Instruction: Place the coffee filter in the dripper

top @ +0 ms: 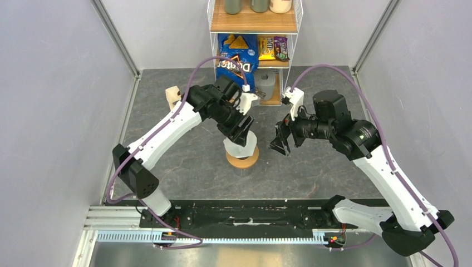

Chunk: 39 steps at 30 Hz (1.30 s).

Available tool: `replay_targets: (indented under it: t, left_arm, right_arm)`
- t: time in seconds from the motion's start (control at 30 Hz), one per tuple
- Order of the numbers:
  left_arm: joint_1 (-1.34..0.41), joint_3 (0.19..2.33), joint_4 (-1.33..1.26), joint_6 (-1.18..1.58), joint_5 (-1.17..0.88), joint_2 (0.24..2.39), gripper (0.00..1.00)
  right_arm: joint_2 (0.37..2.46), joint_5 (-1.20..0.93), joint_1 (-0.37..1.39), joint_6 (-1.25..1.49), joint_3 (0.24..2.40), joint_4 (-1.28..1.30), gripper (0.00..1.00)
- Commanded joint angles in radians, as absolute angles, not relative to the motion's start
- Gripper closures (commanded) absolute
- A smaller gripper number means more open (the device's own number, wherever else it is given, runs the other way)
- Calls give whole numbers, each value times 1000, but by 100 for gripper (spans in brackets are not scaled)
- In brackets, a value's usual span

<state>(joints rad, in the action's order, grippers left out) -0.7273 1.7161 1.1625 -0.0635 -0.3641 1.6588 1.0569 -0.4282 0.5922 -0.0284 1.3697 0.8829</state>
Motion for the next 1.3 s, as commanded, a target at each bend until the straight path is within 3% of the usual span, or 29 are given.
replay_targets:
  t: [0.0, 0.23, 0.47, 0.7, 0.9, 1.2, 1.23, 1.27]
  left_arm:
    - [-658, 1739, 1120, -49, -420, 1556, 28]
    - [-525, 1657, 1074, -9, -516, 1442, 33]
    - [-503, 1528, 995, 50, -582, 1376, 60]
    - [-502, 1401, 878, 52, -643, 1351, 61]
    - [-504, 1368, 850, 52, -667, 1361, 61]
    - [-502, 1348, 839, 52, -662, 1378, 61]
    - [-503, 1346, 839, 130, -657, 1379, 87]
    - [-503, 1344, 840, 152, -654, 1382, 97]
  right_arm:
    - [1082, -470, 589, -40, 1408, 885, 3]
    - [1164, -527, 589, -64, 1433, 885, 6]
    - [1235, -579, 589, -68, 1455, 863, 9]
    - [1289, -631, 589, -54, 1474, 838, 15]
    - [1306, -693, 589, -28, 1455, 802, 33]
    - [1349, -725, 589, -1, 1430, 758, 52]
    - [1352, -729, 589, -1, 1428, 754, 54]
    - [1356, -732, 589, -2, 1427, 752, 55]
